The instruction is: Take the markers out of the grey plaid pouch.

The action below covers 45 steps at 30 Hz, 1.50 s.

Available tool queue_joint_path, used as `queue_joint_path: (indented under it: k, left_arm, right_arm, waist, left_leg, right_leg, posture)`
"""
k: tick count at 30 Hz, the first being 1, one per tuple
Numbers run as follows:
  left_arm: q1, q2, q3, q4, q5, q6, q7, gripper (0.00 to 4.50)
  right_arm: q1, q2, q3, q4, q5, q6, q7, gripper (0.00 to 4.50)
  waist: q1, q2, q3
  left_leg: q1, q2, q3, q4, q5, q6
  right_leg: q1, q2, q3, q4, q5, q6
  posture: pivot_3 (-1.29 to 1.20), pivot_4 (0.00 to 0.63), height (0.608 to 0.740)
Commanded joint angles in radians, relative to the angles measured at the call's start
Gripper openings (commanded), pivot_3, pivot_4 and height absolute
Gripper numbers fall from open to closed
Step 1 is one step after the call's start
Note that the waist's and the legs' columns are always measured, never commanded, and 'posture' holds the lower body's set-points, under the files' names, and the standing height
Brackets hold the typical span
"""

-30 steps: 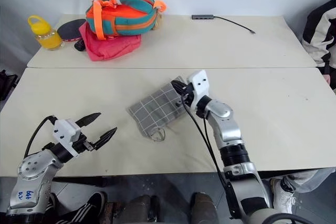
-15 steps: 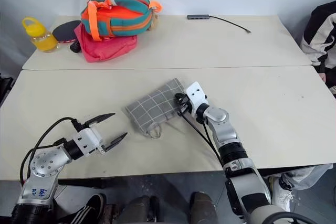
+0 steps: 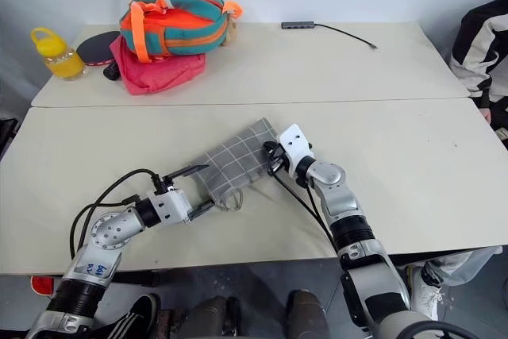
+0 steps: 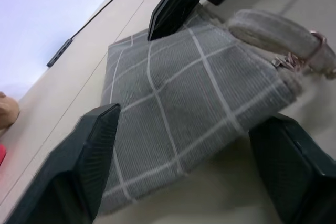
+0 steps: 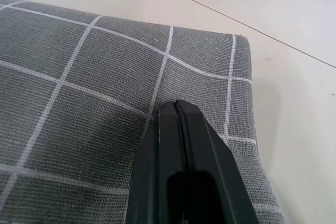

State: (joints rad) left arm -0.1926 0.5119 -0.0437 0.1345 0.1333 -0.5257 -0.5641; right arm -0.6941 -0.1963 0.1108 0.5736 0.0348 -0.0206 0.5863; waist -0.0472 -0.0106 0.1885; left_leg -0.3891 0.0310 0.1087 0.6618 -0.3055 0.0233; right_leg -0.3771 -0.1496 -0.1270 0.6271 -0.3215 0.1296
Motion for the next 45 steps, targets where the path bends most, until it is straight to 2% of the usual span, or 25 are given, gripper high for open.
queue_joint_path:
  k: [1,10,16,19,21,25,28,31,33,34,37,39,42,45]
  left_arm:
    - [0.003,-0.001,0.003,-0.018,-0.032,0.009,0.009,2.84]
    - [0.011,-0.004,0.001,-0.024,-0.035,0.018,0.022,0.03]
    - [0.016,-0.013,-0.006,-0.041,-0.032,0.033,0.032,0.03]
    - [0.022,-0.016,-0.007,-0.05,-0.023,0.045,0.042,0.0]
    - [0.025,-0.017,-0.009,-0.056,-0.016,0.054,0.049,0.0]
    - [0.033,-0.017,-0.011,-0.072,-0.015,0.069,0.054,0.0]
    - [0.037,-0.014,-0.011,-0.076,-0.017,0.075,0.053,0.0]
    - [0.033,-0.016,-0.013,-0.074,-0.018,0.078,0.054,0.0]
    - [0.028,-0.017,-0.016,-0.071,-0.015,0.078,0.054,0.0]
    - [0.026,-0.018,-0.017,-0.07,-0.015,0.078,0.054,0.0]
    - [0.023,-0.021,-0.021,-0.073,-0.013,0.081,0.056,0.0]
    - [0.026,-0.02,-0.024,-0.08,-0.01,0.083,0.057,0.0]
    - [0.033,-0.018,-0.027,-0.09,-0.008,0.086,0.057,0.0]
    - [0.038,-0.018,-0.027,-0.099,-0.006,0.09,0.058,0.0]
  right_arm:
    - [0.013,-0.016,-0.004,-0.022,-0.002,-0.002,0.008,0.0]
    - [0.012,-0.026,-0.007,-0.047,0.006,0.004,0.018,0.0]
    - [0.023,-0.031,-0.019,-0.093,0.045,0.003,0.068,0.0]
    - [0.048,-0.055,-0.049,-0.168,0.11,0.027,0.133,0.9]
    - [0.08,-0.072,-0.077,-0.282,0.208,0.101,0.199,1.53]
    - [0.18,-0.155,-0.098,-0.564,0.429,0.375,0.326,2.89]
    - [0.301,-0.291,-0.059,-0.809,0.567,0.586,0.42,3.91]
    - [0.354,-0.321,-0.048,-0.909,0.623,0.695,0.377,3.91]
    - [0.382,-0.309,-0.016,-0.94,0.619,0.758,0.318,3.91]
    - [0.399,-0.301,0.017,-0.95,0.583,0.733,0.306,3.91]
    - [0.414,-0.149,0.005,-0.904,0.607,0.774,0.144,3.91]
    - [0.406,-0.092,0.005,-0.869,0.58,0.777,0.086,3.91]
    - [0.394,-0.047,-0.001,-0.834,0.557,0.765,0.035,3.91]
    - [0.393,-0.042,0.039,-0.819,0.524,0.738,0.044,3.91]
  waist:
    - [0.0,0.0,0.0]
    - [0.001,0.0,0.0]
    - [0.004,0.0,0.0]
    - [0.012,0.0,0.0]
    - [0.017,0.0,0.0]
    - [0.022,0.0,0.0]
    - [0.026,0.001,0.0]
    - [0.023,0.001,0.0]
    - [0.019,0.001,0.0]
    - [0.021,0.001,0.0]
    - [0.022,0.001,0.0]
    - [0.022,0.001,0.0]
    - [0.024,0.001,-0.001]
    - [0.024,0.001,0.0]
  left_leg:
    - [0.0,0.0,0.0,0.0,0.0,0.0]
    - [0.0,0.0,0.0,0.0,0.0,0.0]
    - [0.0,0.0,0.0,0.0,0.0,0.0]
    - [0.0,0.0,0.0,0.0,0.0,0.0]
    - [0.0,0.0,0.0,0.0,0.0,0.0]
    - [-0.001,0.0,-0.002,0.0,0.0,0.001]
    - [-0.001,0.0,-0.004,0.0,-0.001,0.001]
    - [-0.001,0.0,-0.004,0.0,-0.002,0.001]
    - [-0.001,0.0,-0.003,0.0,-0.002,0.001]
    - [-0.001,0.0,-0.003,0.0,-0.002,0.001]
    - [-0.001,0.0,-0.004,0.0,-0.002,0.001]
    - [-0.001,0.0,-0.003,0.0,-0.001,0.001]
    - [-0.001,-0.001,-0.003,0.0,-0.002,0.001]
    - [-0.001,-0.001,-0.003,0.0,-0.002,0.001]
  right_leg:
    - [0.0,0.0,0.0,0.0,0.0,0.0]
    - [0.0,0.0,0.0,0.0,0.0,0.0]
    - [0.0,0.0,0.0,0.0,0.0,0.0]
    - [0.0,0.0,0.0,0.0,0.0,0.0]
    - [0.0,0.0,0.0,-0.001,0.0,0.0]
    - [0.0,0.0,-0.001,-0.001,0.0,0.0]
    - [0.001,-0.001,-0.003,-0.002,0.0,0.0]
    - [0.002,-0.001,-0.003,-0.005,0.0,0.0]
    - [0.002,-0.001,-0.003,-0.005,0.0,0.0]
    - [0.002,-0.001,-0.003,-0.005,0.0,0.0]
    - [0.002,-0.002,-0.003,-0.005,0.0,0.0]
    - [0.001,-0.001,-0.003,-0.003,0.0,-0.001]
    - [0.001,-0.002,-0.003,-0.003,0.0,0.0]
    - [0.001,-0.002,-0.004,-0.003,0.0,0.0]
  posture:
    - [0.0,0.15,0.74]
    - [0.0,0.15,0.74]
    - [0.0,0.15,0.74]
    - [0.0,0.15,0.74]
    - [0.0,0.15,0.74]
    - [0.0,0.15,0.74]
    - [0.0,0.15,0.74]
    - [0.0,0.15,0.74]
    - [0.0,0.15,0.74]
    - [0.0,0.15,0.74]
    - [0.0,0.15,0.74]
    - [0.0,0.15,0.74]
    - [0.0,0.15,0.74]
    - [0.0,0.15,0.74]
